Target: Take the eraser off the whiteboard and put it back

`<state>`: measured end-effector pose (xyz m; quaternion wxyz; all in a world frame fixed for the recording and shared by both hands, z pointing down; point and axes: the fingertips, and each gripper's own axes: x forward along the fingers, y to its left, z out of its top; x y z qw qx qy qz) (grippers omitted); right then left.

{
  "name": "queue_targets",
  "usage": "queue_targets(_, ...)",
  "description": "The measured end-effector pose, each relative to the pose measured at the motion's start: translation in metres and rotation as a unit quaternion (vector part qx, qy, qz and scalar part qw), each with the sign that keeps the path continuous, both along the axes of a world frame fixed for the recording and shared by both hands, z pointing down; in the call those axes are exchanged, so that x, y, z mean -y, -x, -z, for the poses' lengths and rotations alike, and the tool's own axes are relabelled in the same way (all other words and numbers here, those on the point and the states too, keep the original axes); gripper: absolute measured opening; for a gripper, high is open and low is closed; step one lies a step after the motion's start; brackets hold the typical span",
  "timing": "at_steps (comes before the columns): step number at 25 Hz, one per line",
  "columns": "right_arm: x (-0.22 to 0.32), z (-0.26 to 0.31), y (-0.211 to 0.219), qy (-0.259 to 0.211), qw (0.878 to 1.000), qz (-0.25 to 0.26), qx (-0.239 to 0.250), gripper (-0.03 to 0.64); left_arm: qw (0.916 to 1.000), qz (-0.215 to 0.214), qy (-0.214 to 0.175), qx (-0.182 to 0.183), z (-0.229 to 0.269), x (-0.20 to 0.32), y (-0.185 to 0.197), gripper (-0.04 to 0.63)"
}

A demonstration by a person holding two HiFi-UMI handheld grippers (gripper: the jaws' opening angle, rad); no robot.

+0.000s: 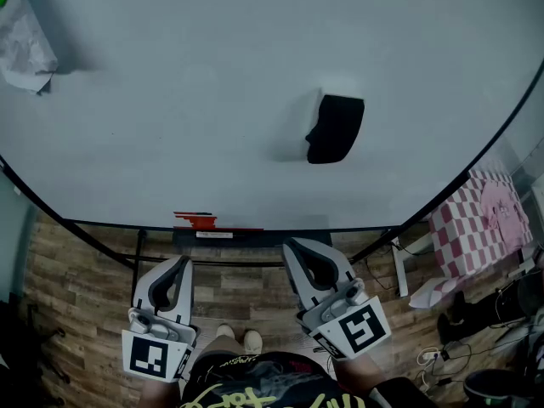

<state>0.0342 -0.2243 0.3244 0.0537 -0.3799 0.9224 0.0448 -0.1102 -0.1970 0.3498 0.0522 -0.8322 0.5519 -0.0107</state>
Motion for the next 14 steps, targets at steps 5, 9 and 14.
queue_targets(5,-0.0006,-0.0002,-0.0003,-0.001,1.0,0.0,-0.001,0.008,1.0,-0.001,-0.002,-0.001,0.0008,0.0006,-0.002,0.006)
queue_targets(9,-0.0011,-0.0005,-0.0011,-0.001,1.0,-0.001,0.0,0.008,1.0,0.001,-0.004,-0.004,0.0014,-0.0001,-0.0025,0.006)
queue_targets(14,-0.0013,-0.0021,-0.0019,0.0,1.0,-0.001,0.0,0.009,1.0,0.004,-0.004,-0.004,0.0004,-0.0014,-0.0024,0.006)
